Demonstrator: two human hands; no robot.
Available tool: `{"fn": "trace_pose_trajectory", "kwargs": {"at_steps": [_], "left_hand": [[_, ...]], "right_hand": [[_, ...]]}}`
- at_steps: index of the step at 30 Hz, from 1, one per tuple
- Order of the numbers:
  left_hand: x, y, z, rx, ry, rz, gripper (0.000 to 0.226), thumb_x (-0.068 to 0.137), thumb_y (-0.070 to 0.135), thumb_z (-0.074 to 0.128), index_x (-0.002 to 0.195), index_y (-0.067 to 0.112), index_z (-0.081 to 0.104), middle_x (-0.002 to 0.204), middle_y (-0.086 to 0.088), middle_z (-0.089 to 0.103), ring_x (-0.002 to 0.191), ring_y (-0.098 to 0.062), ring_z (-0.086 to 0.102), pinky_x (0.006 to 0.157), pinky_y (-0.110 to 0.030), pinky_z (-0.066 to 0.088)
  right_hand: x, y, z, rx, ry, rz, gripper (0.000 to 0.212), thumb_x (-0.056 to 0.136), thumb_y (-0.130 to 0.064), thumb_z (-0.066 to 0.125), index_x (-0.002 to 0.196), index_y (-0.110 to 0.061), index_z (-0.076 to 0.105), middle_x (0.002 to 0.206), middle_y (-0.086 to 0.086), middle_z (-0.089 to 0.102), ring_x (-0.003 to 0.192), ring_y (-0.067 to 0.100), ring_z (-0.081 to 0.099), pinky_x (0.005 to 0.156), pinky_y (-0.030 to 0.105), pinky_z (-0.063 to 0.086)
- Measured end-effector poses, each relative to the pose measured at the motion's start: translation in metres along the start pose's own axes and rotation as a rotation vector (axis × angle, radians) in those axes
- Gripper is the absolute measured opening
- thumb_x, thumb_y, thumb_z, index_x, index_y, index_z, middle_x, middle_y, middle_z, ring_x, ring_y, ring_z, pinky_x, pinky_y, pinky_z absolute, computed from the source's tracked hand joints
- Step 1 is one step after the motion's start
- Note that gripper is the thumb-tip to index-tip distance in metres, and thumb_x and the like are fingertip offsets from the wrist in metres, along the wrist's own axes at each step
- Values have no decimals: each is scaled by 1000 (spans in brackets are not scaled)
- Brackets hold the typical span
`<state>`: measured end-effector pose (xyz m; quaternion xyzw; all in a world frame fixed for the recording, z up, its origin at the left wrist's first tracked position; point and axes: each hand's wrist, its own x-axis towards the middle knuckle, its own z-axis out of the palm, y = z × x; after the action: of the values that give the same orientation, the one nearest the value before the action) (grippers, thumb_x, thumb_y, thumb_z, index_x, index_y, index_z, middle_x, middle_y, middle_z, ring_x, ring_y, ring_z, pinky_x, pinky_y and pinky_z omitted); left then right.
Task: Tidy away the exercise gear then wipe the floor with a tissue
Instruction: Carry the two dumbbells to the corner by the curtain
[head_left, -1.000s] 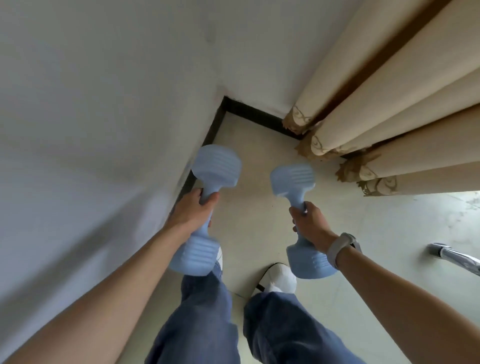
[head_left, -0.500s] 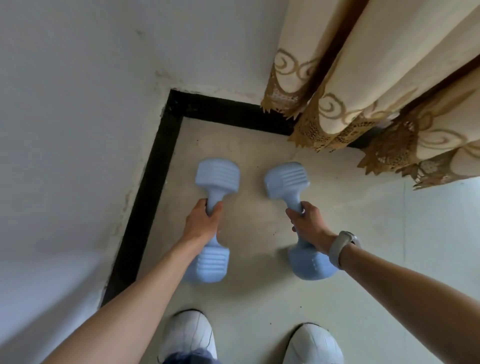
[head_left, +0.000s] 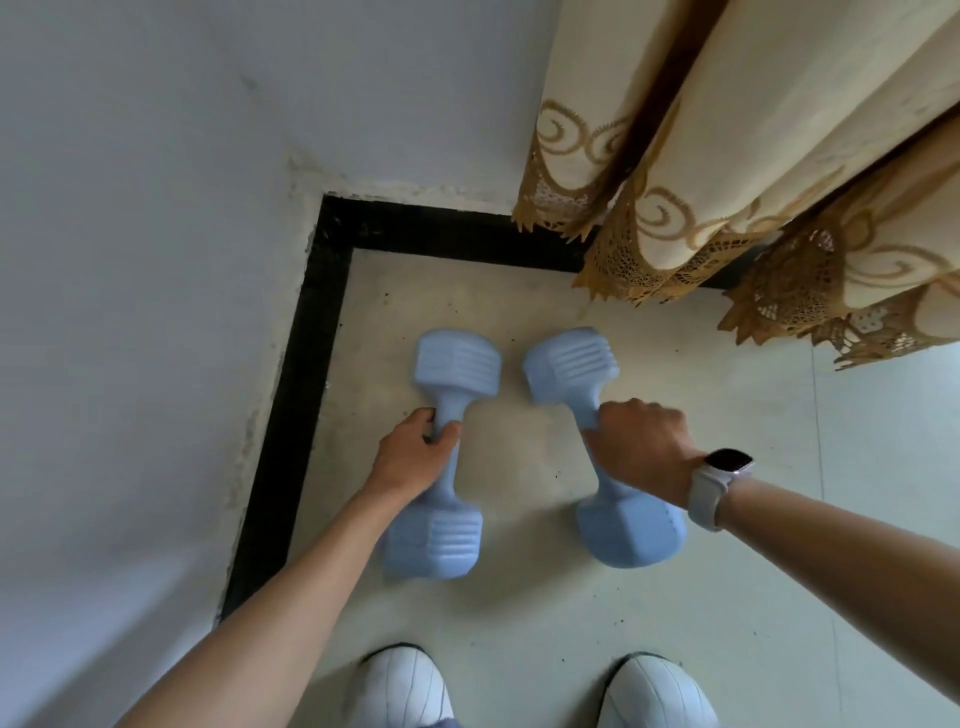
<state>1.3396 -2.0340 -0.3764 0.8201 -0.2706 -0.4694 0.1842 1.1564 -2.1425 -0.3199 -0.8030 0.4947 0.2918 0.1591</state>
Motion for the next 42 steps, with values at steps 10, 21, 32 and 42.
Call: {"fn": "trace_pose_trajectory", "kwargs": {"at_steps": [10,21,32,42], "left_hand": [[25,34,-30,-542,-28,-73,44,91,34,54,130,17,44,124,-14,54,96,-27,58,67,-30,53],[43,40,-25,-413,29,27,36,96,30,44,125,10,53,127,-16,57,112,-28,57,85,-30,49],[-13,26,-66,-677,127,207,50,86,20,62,134,14,47,120,-9,60,102,-18,63,68,-19,58],[-24,63,-122,-805,155,444,70,74,12,72,138,10,43,135,-11,54,123,-22,54,95,-47,51]], "right_hand": [[37,-71,-9,1092,-306,63,55,97,-35,33,145,-26,7,144,10,35,113,33,53,73,38,55],[52,-91,-8,1370,-207,38,62,94,-28,46,144,-20,11,141,14,38,117,33,52,87,44,53],[13,-100,-38,1363,-1,-225,55,87,-14,60,134,-3,34,92,-15,49,80,4,56,77,17,51],[19,-114,-94,1060,271,-520,77,78,-5,68,139,-11,22,134,7,28,129,25,34,104,47,41]]}}
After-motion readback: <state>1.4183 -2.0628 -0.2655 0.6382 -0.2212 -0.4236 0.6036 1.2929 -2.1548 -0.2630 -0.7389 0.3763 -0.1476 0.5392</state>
